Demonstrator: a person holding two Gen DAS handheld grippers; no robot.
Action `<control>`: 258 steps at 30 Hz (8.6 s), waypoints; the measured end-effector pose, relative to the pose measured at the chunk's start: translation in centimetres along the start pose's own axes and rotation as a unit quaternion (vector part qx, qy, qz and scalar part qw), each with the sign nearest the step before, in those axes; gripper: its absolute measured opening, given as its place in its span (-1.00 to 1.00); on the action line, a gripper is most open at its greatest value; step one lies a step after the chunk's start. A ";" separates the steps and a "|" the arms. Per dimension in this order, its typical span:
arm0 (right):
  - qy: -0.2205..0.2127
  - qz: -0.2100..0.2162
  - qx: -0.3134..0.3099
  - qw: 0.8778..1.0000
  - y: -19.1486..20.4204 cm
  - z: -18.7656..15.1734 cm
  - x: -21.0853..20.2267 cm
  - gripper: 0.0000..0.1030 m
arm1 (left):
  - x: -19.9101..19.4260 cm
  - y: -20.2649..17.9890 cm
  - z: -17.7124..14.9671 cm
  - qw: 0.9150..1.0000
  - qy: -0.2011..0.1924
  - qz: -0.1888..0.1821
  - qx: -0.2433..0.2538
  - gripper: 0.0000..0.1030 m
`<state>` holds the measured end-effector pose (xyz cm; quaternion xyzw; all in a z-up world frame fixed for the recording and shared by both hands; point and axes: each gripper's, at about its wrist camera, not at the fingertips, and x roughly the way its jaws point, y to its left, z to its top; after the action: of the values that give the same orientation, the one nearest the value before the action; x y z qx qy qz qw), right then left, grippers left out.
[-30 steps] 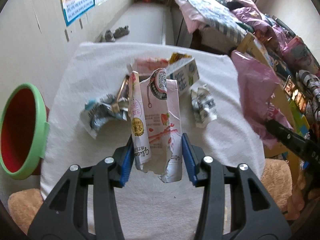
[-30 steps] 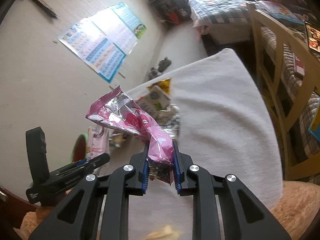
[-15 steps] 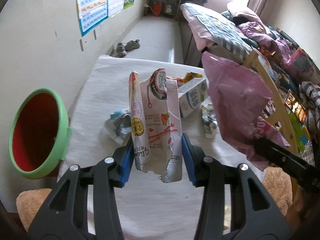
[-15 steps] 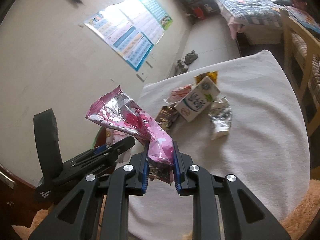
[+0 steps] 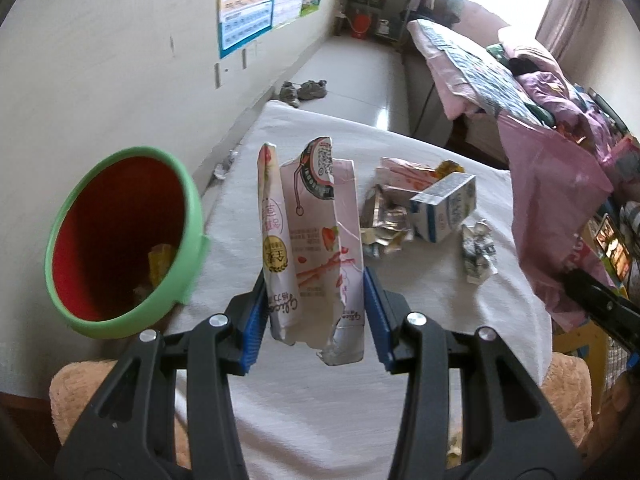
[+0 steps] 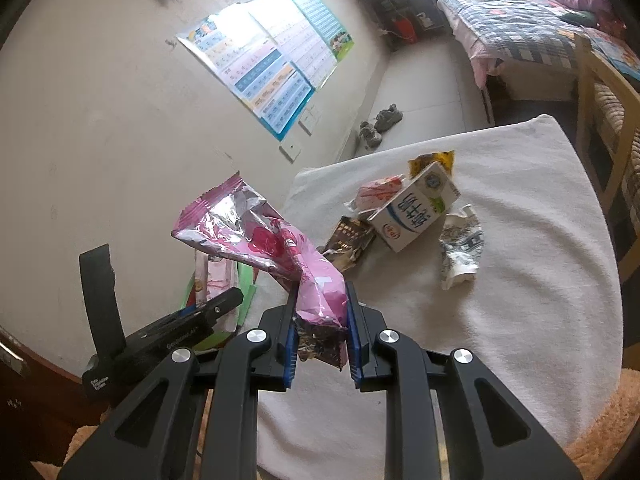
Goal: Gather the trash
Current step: 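Lift both held wrappers and carry them over the bin, then open both grippers over the bin to drop the wrappers, then move both open grippers back to the trash pile on the table, then grasp the white paper cup with the right gripper while the left grasps the brown wrapper, then lift the paper cup and brown wrapper and carry them toward the bin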
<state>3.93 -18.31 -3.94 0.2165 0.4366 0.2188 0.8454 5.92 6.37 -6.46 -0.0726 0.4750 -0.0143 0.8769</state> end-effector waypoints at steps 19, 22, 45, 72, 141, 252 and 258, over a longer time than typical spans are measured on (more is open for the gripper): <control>0.027 -0.004 -0.044 0.999 4.1 -0.3 2.5 -0.62 | -0.4 4.4 -0.6 0.999 -0.004 0.013 -0.044 -0.16; 0.033 -0.004 -0.053 0.998 4.8 -0.3 2.9 -0.62 | -0.4 5.2 -0.8 0.998 -0.003 0.016 -0.053 -0.16; 0.069 -0.019 -0.142 0.987 12.5 -0.9 8.5 -0.61 | -2.0 13.2 -2.9 0.991 -0.018 0.030 -0.128 -0.16; 0.091 -0.022 -0.204 0.974 19.2 -0.7 14.6 -0.60 | -3.6 18.9 -3.7 0.983 -0.037 0.054 -0.172 -0.16; 0.020 -0.129 0.098 0.987 -5.7 6.1 1.6 0.05 | 1.2 7.4 -0.9 0.998 0.018 0.033 -0.047 0.48; 0.035 -0.031 0.044 0.998 -0.5 0.5 2.9 -0.36 | -1.1 0.9 1.7 1.000 -0.004 0.010 -0.001 -0.05; 0.051 -0.020 0.012 0.998 2.3 -0.2 3.9 -0.36 | -2.3 3.0 1.5 0.999 -0.016 0.021 -0.019 -0.05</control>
<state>5.37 -14.27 -5.28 0.2070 0.4857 0.2076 0.8235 5.76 9.75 -4.20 -0.0797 0.4626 0.0144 0.8828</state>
